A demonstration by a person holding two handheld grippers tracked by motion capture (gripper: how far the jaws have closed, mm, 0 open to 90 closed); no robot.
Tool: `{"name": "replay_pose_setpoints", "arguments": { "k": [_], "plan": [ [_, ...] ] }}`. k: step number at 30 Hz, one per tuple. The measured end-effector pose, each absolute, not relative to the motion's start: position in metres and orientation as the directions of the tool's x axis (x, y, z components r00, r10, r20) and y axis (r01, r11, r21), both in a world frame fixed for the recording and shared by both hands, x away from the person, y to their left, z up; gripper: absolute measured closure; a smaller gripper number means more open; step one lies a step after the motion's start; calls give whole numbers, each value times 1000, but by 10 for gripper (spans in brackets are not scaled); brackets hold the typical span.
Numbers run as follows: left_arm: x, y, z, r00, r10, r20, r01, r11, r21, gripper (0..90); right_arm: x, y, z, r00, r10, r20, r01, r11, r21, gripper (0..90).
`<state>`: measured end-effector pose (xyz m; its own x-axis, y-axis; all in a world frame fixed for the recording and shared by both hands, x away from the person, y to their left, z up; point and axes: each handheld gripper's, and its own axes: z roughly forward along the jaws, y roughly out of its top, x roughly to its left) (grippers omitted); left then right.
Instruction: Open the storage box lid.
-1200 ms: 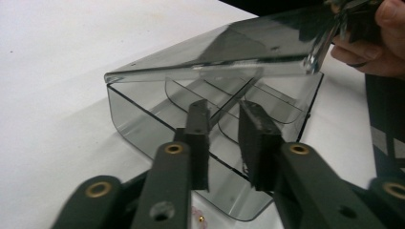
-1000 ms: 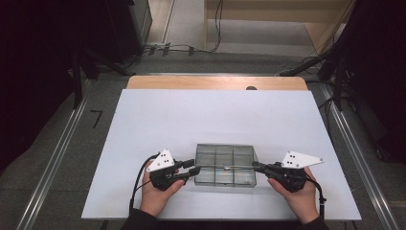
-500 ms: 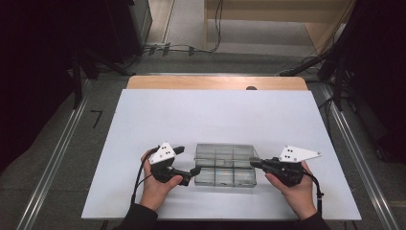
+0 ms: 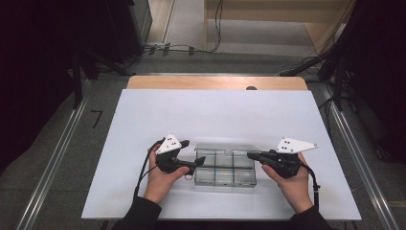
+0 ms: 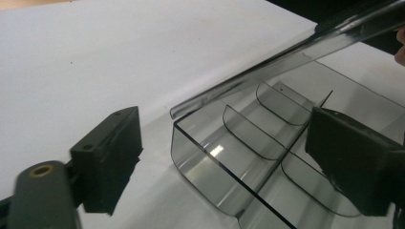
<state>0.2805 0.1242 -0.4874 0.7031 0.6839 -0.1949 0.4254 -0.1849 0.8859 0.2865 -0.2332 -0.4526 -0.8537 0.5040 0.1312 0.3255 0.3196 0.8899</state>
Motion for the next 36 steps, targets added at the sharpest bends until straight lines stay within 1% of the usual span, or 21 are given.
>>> {"name": "replay_pose_setpoints", "arguments": {
  "k": [3, 6, 9, 14, 16, 21, 26, 28, 32, 36],
  "plan": [
    [286, 122, -487, 694, 691, -202, 424, -166, 890, 191, 289, -233, -452, -850, 509, 137, 329, 310, 892, 882],
    [290, 119, -485, 687, 700, -195, 421, -165, 892, 218, 292, -233, -451, -848, 511, 140, 330, 302, 894, 882],
    [292, 117, -483, 684, 704, -190, 418, -165, 893, 265, 295, -234, -451, -844, 518, 141, 335, 302, 892, 881],
    [297, 116, -480, 695, 687, -210, 414, -144, 899, 353, 298, -235, -450, -838, 525, 148, 341, 292, 894, 882],
    [298, 114, -480, 701, 684, -203, 405, -147, 903, 384, 299, -235, -449, -837, 526, 150, 341, 289, 895, 882],
    [300, 115, -482, 709, 670, -221, 416, -144, 898, 488, 302, -233, -451, -837, 524, 160, 341, 268, 901, 882],
    [302, 119, -483, 702, 666, -254, 430, -112, 896, 553, 304, -233, -455, -838, 521, 161, 338, 264, 903, 881],
    [302, 118, -483, 702, 665, -255, 427, -106, 898, 556, 303, -235, -456, -833, 528, 164, 343, 260, 903, 878],
    [303, 119, -483, 696, 667, -266, 432, -93, 897, 580, 303, -241, -459, -825, 541, 164, 346, 254, 903, 825],
    [303, 120, -482, 691, 670, -271, 435, -86, 896, 598, 300, -247, -461, -835, 533, 141, 325, 270, 906, 766]
  ]
}}
